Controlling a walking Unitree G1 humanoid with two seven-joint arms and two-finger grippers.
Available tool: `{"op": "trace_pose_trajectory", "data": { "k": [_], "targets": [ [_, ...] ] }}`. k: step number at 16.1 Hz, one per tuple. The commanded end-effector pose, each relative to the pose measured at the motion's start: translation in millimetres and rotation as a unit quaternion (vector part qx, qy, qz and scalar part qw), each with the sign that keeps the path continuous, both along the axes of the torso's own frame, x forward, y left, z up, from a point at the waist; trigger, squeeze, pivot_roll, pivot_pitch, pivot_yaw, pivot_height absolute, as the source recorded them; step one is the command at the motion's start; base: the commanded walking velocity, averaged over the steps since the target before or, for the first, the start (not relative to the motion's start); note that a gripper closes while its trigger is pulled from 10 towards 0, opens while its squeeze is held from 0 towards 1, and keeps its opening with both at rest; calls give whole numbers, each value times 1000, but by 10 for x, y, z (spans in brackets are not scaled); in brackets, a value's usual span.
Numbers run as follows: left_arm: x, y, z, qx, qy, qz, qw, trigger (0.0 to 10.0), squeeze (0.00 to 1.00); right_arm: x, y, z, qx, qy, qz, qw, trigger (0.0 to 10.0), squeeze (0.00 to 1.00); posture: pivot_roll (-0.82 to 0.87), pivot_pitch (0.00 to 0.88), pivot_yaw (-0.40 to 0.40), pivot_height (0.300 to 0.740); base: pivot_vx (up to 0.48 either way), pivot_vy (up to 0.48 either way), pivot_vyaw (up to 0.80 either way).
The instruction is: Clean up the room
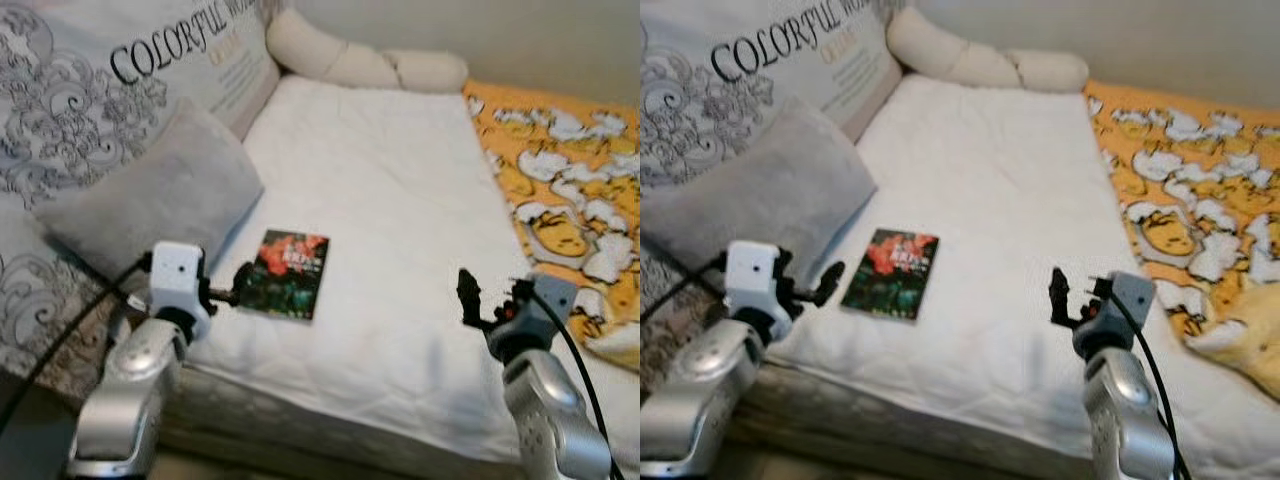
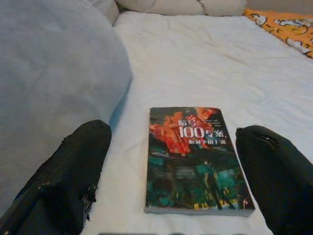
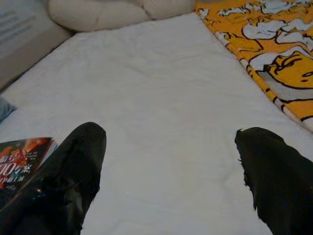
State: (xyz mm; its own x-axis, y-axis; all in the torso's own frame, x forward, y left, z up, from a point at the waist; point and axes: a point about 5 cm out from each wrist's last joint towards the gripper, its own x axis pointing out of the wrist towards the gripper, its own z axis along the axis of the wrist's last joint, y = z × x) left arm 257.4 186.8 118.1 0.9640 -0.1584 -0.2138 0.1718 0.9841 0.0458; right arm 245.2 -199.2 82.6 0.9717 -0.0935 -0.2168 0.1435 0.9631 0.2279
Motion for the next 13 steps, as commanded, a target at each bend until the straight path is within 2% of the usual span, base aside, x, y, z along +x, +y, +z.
{"op": "trace_pose_trajectory", "data": {
  "k": [1, 8, 13],
  "targets": [
    [20, 28, 26, 11, -6, 3, 1000, 10000, 424, 39, 42, -2, -1, 0, 10, 1000, 10000, 1000, 32, 0, -51, 740, 0, -364, 0],
    [56, 36, 41, 9, -8, 4, 1000, 10000, 424, 63, 153, 14, -9, -9, 24, 1000, 10000, 1000, 43, 0, -57, 740, 0, -360, 0],
    [100, -9, 70, 9, -15, -2, 1000, 10000, 424, 88, 150, 27, -22, -5, 35, 999, 10000, 1000, 47, 0, -69, 740, 0, -360, 0]
  ]
}}
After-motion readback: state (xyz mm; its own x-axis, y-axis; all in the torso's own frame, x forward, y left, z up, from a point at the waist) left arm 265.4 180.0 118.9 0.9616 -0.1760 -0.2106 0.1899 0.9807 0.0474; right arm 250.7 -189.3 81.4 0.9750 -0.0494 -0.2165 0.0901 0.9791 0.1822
